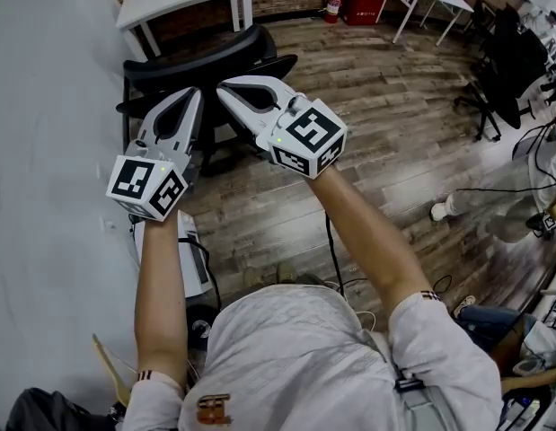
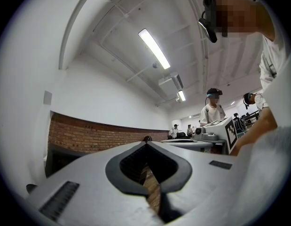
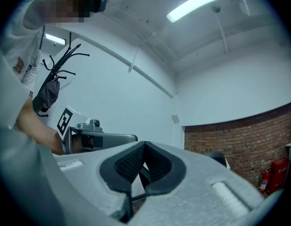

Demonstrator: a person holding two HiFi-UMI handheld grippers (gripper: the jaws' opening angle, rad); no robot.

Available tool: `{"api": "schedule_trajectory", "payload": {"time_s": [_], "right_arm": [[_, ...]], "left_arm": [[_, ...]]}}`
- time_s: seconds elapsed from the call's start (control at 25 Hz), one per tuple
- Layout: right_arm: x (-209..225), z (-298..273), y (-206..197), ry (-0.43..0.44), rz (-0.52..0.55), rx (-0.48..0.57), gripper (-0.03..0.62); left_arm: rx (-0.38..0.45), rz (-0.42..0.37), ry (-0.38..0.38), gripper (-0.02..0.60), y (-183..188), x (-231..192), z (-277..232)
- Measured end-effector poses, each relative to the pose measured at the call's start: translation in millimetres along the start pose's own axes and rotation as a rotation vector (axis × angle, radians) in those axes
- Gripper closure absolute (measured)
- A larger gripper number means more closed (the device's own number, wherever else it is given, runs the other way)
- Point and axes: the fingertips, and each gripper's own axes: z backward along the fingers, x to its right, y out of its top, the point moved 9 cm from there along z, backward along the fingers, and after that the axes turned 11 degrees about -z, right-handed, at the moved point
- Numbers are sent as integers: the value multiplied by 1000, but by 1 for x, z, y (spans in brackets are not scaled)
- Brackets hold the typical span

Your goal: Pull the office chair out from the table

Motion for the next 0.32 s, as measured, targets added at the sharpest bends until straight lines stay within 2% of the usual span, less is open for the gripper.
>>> {"api": "schedule_trajectory", "payload": {"time_s": [0.32], "right_arm": [[0, 0, -1, 3, 0, 2, 594]], "left_arm": [[1, 0, -4, 581, -1, 0, 0]]}}
